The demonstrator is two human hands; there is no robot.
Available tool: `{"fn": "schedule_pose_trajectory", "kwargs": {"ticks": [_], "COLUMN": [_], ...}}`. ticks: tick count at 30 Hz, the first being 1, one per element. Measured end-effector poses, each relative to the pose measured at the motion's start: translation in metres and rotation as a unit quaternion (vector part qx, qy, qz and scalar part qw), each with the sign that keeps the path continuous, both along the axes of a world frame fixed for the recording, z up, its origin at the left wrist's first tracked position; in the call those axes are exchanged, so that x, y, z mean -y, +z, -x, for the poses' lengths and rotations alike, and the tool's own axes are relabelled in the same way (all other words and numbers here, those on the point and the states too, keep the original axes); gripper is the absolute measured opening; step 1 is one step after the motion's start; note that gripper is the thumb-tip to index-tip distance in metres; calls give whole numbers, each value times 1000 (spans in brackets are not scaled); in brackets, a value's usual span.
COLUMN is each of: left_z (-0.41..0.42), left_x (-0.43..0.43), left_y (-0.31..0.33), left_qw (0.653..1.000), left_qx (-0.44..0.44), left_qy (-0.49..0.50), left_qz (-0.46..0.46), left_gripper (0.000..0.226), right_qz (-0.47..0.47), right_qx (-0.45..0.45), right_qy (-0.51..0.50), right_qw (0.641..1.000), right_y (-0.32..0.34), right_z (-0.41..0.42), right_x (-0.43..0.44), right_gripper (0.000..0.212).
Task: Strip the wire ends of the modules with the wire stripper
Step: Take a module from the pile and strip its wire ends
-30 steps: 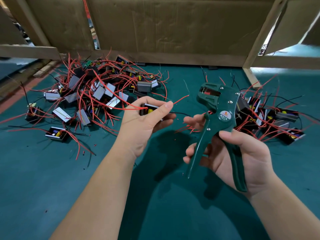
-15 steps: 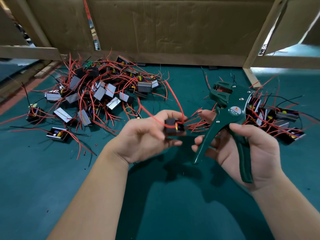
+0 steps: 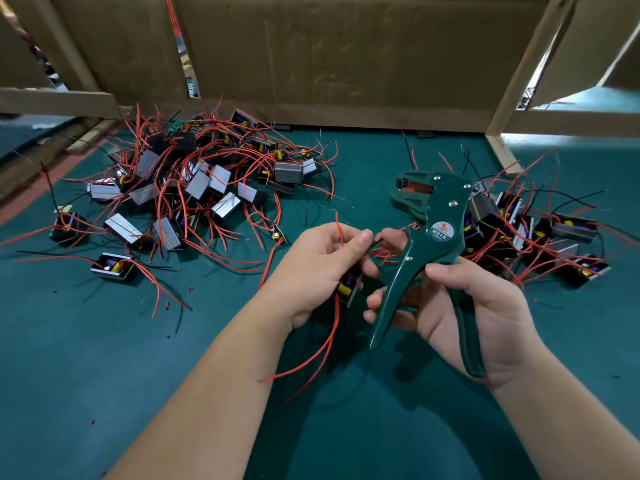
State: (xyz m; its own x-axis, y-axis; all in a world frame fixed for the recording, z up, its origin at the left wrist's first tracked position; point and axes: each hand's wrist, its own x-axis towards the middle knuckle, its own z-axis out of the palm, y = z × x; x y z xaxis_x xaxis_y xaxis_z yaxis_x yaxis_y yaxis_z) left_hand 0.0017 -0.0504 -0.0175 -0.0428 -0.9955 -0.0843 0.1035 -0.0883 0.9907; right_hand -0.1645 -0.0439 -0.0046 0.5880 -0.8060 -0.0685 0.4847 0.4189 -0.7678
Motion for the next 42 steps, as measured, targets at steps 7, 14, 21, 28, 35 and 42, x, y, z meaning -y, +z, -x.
{"fn": "schedule_pose_trajectory", "kwargs": {"ticks": [7,14,21,28,35,42], "left_z": [-1,-2,-14,-17,-16,-19], "left_x": [3,3,4,3,1,-1], "left_y": [-1,5,17,15,15,13], "left_qw": [996,988,982,984,981,955], "left_qx": [61,65,32,87,87,158], "left_qy": [55,121,159,138,132,88], "left_qz": [40,67,97,76,115,237], "left_gripper": [19,15,37,30,23,15], "right_qz": [15,26,-17,-26,-9,10], "right_qx": [-17,-22,-114,-61,-56,-85], "right_qy": [-51,-67,25,96,93,88], "right_qw": [998,997,993,993,994,992], "right_y": [-1,3,-4,-7,-7,-6], "right_z": [1,5,0,-5,-3,-3], "right_x": [0,2,0,-6,-6,-8], "right_gripper": [48,73,54,67,34,30]}}
